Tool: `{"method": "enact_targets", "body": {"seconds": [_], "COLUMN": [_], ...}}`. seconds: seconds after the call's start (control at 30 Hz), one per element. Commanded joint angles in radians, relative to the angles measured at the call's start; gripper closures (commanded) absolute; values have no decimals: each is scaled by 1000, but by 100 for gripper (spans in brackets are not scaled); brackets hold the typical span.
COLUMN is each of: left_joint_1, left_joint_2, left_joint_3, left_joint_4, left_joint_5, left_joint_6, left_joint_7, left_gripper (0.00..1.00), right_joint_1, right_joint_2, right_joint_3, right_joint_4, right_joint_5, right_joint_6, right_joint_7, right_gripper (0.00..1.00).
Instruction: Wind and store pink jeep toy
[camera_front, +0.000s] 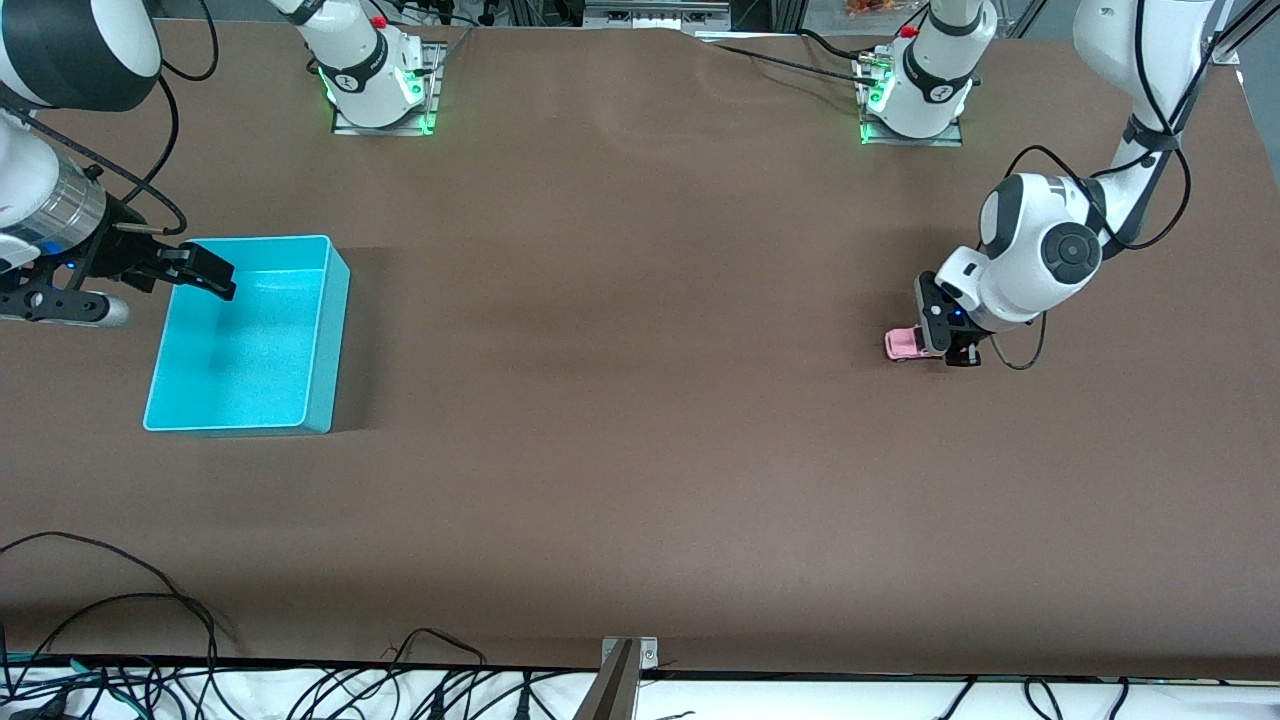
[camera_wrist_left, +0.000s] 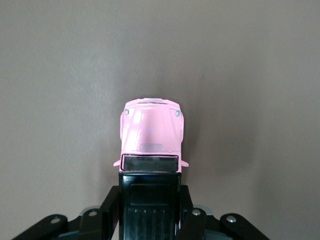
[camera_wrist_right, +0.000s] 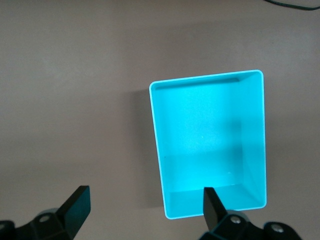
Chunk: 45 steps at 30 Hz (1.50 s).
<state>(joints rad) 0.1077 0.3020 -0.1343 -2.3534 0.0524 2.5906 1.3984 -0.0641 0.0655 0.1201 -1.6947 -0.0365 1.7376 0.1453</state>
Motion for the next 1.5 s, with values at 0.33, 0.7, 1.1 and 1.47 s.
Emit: {"method": "enact_targets", "body": {"seconds": [0.33,0.7,1.1,1.47], "left_joint_1": [9,18,30,32], "left_joint_2": [77,83,91,94], "left_joint_3": [103,212,280,320], "left_joint_4": [16,16,14,16], "left_joint_5": [-37,-45,-34,-36], "left_joint_6": [13,13,14,52], "left_joint_7": [117,212,246,410], "left_gripper": [100,100,100,100], "right_joint_1": [-3,-3,-3,-3], "right_joint_2": [-6,-6,-6,-6], "right_joint_3": [3,3,4,3], "right_joint_4": [0,0,0,0], "right_joint_5": [-13,-13,-13,-13], "right_joint_6": [-10,-10,-10,-10], "right_joint_7": [7,7,7,7], "right_gripper": [0,0,0,0]}}
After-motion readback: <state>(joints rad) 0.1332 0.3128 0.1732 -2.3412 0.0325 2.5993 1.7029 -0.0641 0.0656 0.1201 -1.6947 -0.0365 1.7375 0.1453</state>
